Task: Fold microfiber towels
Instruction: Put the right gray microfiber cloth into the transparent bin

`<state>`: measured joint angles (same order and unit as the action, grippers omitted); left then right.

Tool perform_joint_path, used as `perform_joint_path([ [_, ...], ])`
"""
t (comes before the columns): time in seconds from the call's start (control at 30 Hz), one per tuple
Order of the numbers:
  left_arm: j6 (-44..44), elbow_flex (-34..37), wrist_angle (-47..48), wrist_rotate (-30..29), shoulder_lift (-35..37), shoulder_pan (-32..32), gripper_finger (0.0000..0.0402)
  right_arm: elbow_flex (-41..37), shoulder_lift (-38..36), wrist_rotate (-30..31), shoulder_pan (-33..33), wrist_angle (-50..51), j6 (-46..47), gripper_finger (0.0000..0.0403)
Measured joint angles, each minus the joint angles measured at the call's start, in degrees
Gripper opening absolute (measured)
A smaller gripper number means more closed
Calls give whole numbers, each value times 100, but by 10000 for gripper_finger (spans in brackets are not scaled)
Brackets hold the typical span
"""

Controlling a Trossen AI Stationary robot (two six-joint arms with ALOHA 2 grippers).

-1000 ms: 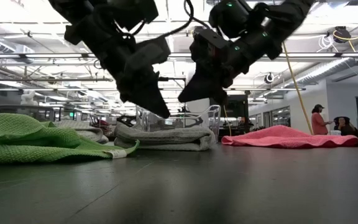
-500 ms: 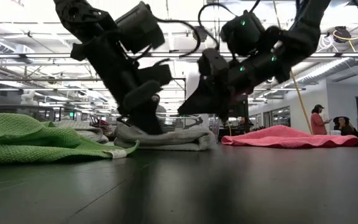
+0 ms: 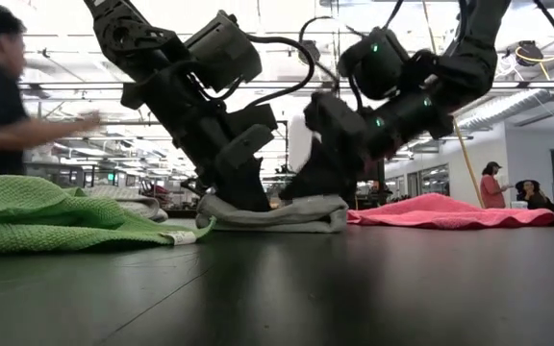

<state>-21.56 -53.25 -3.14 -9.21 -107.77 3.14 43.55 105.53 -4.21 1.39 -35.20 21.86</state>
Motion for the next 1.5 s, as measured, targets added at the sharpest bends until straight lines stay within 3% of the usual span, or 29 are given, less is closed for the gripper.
perform_joint_path([
  [0.53,-267,11,74,23,4,31,7,-230,943,-58,255,-601,-629,0],
  [0.83,-246,10,42,169,-9,33,4,-481,-997,179,432,195,-857,0],
  [0.93,-186,15,-38,168,-9,24,10,-468,-1186,303,366,302,-1071,0],
  [1.07,-164,15,-113,181,-17,31,4,-459,-844,466,294,-82,-1066,0],
  [1.3,-212,17,-135,178,-17,28,5,-170,422,420,265,-1078,-1102,0],
  [1.5,-221,15,-126,182,-17,29,8,-23,1095,439,280,-1254,-1411,0],
])
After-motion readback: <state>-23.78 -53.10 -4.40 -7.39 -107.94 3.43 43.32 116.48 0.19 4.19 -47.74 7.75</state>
